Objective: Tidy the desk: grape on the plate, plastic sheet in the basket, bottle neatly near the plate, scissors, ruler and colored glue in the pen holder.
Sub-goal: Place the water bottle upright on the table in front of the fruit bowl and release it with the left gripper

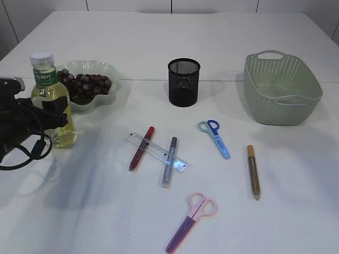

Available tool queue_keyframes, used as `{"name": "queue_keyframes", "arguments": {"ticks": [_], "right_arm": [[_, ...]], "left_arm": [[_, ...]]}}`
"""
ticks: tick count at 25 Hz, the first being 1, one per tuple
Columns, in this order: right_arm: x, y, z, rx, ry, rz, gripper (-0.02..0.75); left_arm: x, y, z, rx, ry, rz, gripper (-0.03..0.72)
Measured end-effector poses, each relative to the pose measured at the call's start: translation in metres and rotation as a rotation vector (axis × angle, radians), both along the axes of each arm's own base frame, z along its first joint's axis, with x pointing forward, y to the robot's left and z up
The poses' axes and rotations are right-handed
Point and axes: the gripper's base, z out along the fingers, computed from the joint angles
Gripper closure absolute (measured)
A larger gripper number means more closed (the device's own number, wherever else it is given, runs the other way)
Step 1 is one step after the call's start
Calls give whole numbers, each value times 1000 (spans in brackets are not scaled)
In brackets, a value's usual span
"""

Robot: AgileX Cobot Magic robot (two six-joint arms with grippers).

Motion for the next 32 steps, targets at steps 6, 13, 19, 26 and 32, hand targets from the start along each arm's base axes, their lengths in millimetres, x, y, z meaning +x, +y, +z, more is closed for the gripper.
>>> {"name": "queue_keyframes", "arguments": {"ticks": [6,13,19,26,32], "right_arm": [[0,0,0,-2,0,-1,163],[0,0,0,-3,0,-1,163],[0,0,0,-3,0,0,163],[0,0,0,-3,0,0,163],[0,0,0,-4,0,1,163]], "left_arm": [[0,0,0,0,0,0,280],[0,0,0,0,0,0,218],[0,0,0,2,0,0,157],[-4,1,-1,1,-2,1,154],[-10,2,-4,0,-5,1,125]]}}
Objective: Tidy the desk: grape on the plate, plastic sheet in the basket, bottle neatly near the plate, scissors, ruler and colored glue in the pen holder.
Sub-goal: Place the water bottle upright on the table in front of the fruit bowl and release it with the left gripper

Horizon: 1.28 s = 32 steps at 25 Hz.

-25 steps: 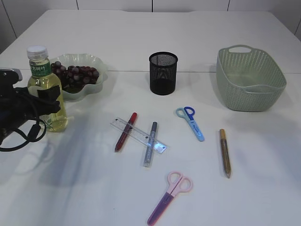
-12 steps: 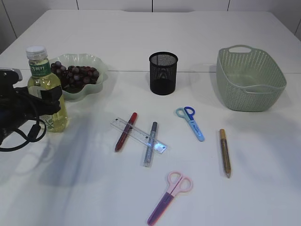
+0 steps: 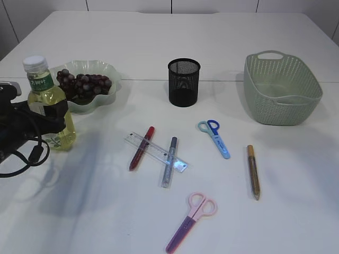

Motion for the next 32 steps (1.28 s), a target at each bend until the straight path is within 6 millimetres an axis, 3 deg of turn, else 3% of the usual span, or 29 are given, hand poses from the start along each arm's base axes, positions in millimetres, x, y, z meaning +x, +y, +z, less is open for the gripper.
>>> {"name": "queue_keyframes", "arguments": {"ticks": [14,32], "right_arm": [[0,0,0,0,0,0,163],[0,0,0,0,0,0,163]], "left_arm": [[0,0,3,0,-5,0,103],[-9,3,89,-39,-246,18,104]]}}
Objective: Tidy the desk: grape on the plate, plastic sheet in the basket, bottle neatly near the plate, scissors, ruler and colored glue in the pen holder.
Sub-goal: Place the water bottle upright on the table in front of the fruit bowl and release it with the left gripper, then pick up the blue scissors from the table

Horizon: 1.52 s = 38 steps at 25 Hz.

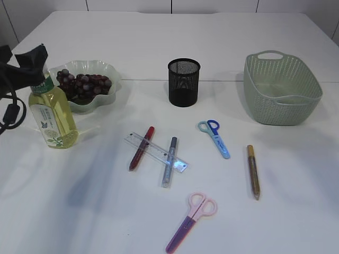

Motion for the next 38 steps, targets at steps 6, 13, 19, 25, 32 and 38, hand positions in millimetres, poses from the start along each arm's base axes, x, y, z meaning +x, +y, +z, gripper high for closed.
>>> {"name": "queue_keyframes", "arguments": {"ticks": [6,13,19,25,32,38], "right_arm": [[0,0,0,0,0,0,163],[0,0,0,2,0,0,163],[0,0,0,2,0,1,163],[0,2,0,19,0,5,163],[-1,14,2,156,1,38,163],[-1,21,4,224,2,59,163]], "left_arm": [[-14,2,30,11,71,1,104],[-50,8,75,18,164,8,123],[-98,15,109,-36,263,23,127],[-150,19,116,-23,476,0,127],[-196,21,115,21,799,-33,127],[-214,19,117,-6,1011,-58,127]]}}
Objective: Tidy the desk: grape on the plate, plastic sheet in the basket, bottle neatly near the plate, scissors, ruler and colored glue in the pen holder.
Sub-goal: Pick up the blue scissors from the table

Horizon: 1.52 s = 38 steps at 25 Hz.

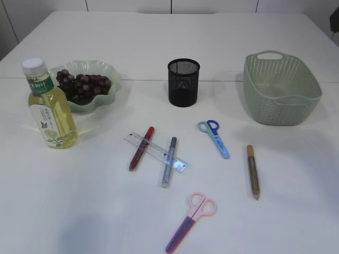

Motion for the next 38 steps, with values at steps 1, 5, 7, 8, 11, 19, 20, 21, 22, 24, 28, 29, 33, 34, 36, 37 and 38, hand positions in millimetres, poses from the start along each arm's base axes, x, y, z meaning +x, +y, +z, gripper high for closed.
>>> {"name": "queue_keyframes", "arguments": {"ticks": [1,5,7,8,11,19,20,21,22,24,28,29,33,34,36,37,38], "right_arm": [[0,1,0,3,0,5,163],[3,22,-5,-4,18,97,163],[5,40,-11,-11,39,168,163],[7,47,-15,-20,53,196,163],[13,70,-29,-44,101,277,163],[48,96,-80,-76,266,325,163],[51,97,-86,-78,281,325,163],[55,98,-92,-83,300,327,163],[60,100,-97,-91,310,330,163],[71,102,-102,-114,311,335,163],[94,105,-108,-164,299,331,163],[100,106,-109,-176,292,330,163],[126,111,-113,-215,260,325,163],[132,113,-113,-219,250,324,163],[146,117,-122,-226,253,324,163],[152,118,-125,-227,251,323,163],[157,120,-130,-228,255,324,163]], "left_arm": [[-2,0,0,-8,29,5,127],[-9,2,-3,7,120,31,127],[-12,6,-5,43,154,48,127],[-13,7,-5,61,164,54,127],[-13,9,-6,76,176,73,127],[-14,4,-5,6,190,68,140],[-14,4,-5,6,190,68,147],[-14,4,-5,5,190,67,155],[-14,4,-5,5,190,67,162],[-14,3,-5,3,190,67,176],[-14,3,-5,3,190,67,200],[-14,3,-5,3,190,67,204],[-15,2,-5,-10,193,64,211],[-15,2,-5,-15,193,63,211],[-15,2,-5,-17,194,62,211],[-15,1,-5,-19,194,62,211],[-15,1,-5,-19,194,62,211]]}}
